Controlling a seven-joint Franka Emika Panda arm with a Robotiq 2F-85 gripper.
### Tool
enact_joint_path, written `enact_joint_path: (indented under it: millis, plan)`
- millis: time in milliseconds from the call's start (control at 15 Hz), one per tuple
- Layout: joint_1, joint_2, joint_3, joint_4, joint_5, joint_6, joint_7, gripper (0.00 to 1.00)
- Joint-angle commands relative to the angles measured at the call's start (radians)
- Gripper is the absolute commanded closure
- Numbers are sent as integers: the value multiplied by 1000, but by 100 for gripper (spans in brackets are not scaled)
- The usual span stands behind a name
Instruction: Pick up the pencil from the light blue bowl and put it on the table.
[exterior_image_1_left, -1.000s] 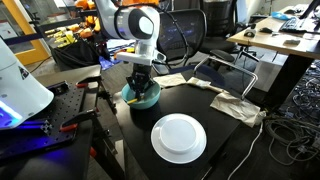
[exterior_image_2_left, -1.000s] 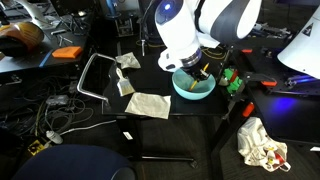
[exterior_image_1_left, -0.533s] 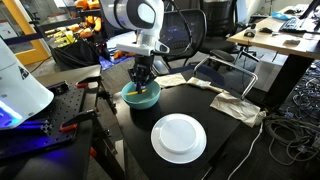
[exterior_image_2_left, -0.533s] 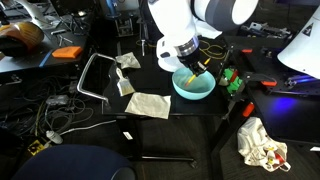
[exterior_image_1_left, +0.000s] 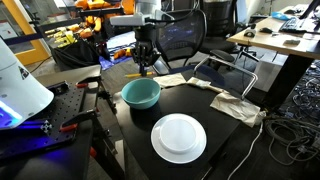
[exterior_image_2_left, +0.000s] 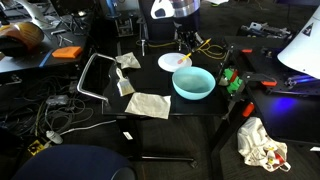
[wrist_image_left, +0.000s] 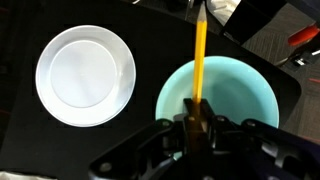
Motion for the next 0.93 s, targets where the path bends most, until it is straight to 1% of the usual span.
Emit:
enact_joint_path:
  millis: [0,133,333,600,867]
  plan:
    - [-29,-112,-4,-42,98,-1,27,98]
    - [-37,-122,-11,-23,156,2,70,98]
    - [-38,-105,-25,12,172,20,159,98]
    - [-32,-38,-52,64,119,111,301,98]
    - [-14,48,-97,128,39,195,419,98]
